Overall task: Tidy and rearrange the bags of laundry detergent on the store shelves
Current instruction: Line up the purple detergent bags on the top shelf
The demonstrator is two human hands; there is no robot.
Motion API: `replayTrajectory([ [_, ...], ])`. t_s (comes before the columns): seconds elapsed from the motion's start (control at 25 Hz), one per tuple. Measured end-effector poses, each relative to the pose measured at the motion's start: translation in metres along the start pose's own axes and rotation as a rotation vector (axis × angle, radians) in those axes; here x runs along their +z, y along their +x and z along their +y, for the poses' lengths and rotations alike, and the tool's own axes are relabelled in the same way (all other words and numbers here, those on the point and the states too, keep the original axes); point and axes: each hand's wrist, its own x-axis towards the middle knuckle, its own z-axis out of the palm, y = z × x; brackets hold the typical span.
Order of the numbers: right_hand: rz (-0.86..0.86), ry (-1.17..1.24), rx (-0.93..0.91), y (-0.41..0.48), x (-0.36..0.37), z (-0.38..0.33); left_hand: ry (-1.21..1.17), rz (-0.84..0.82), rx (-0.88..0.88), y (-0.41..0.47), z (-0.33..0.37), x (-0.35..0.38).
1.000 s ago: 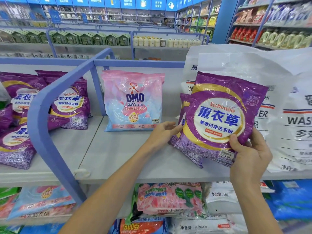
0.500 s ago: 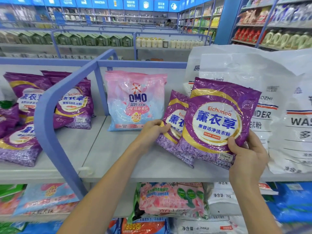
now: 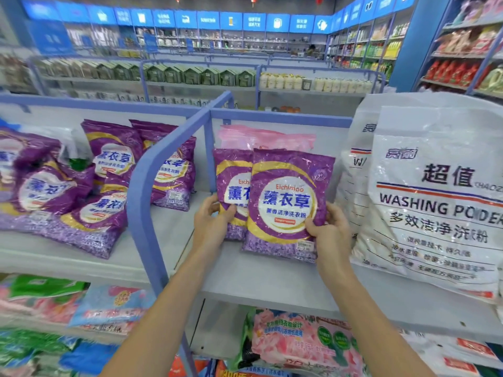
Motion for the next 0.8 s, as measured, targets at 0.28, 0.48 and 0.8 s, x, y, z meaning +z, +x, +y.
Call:
replayTrajectory([
  [0.28,-0.091,0.047,0.103,-0.002,0.015,0.009,-0.097,-0.116,0.003,-0.012,0.012,0.004],
  [0.48,-0.093,-0.113,-0.042,-0.01,0.048,0.02,-0.047,-0.148,-0.027,-0.019,0.018,0.007],
  [0.8,-0.201,-0.286,0.121,-0.018,0.043,0.019,-0.114,-0.099,0.032,-0.025,0.016,0.01],
])
